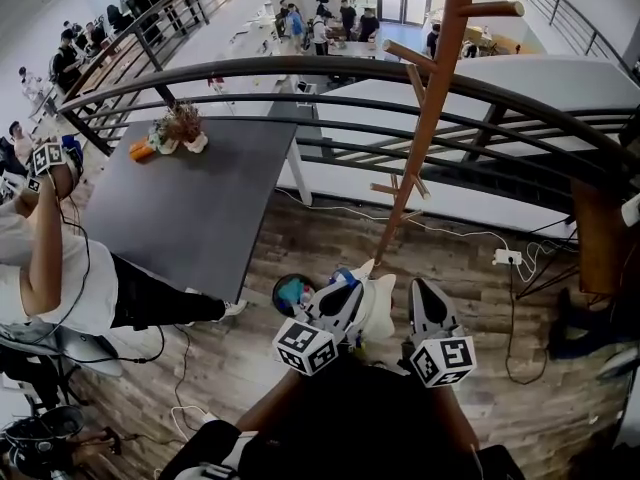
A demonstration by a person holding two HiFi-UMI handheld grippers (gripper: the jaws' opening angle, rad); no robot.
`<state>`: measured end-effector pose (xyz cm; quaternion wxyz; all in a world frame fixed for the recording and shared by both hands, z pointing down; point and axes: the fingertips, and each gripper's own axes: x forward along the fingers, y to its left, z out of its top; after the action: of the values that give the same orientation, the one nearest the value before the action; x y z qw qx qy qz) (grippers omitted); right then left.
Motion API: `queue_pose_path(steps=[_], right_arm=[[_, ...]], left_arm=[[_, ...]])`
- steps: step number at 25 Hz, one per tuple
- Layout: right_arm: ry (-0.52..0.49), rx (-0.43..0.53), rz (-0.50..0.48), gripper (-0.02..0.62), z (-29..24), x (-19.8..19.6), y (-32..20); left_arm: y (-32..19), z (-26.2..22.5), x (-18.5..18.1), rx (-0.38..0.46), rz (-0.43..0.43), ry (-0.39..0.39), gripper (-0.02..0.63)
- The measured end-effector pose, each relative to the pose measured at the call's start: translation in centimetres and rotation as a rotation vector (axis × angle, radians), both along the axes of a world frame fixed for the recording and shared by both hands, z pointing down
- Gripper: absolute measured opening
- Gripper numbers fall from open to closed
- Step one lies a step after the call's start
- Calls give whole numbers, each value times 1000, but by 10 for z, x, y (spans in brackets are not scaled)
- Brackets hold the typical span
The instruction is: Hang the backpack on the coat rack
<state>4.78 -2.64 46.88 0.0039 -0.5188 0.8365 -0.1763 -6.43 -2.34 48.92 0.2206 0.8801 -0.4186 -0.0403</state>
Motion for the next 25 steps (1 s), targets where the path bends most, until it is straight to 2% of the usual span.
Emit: queue_pose_path(steps=[12, 25], right_arm=[[16, -6, 73, 12, 1, -8, 3], [19, 0, 72, 12, -2, -8, -6]], left_arm=[[1, 2, -4, 10, 71, 6, 14], [-10, 3, -14, -11, 44, 17, 14]])
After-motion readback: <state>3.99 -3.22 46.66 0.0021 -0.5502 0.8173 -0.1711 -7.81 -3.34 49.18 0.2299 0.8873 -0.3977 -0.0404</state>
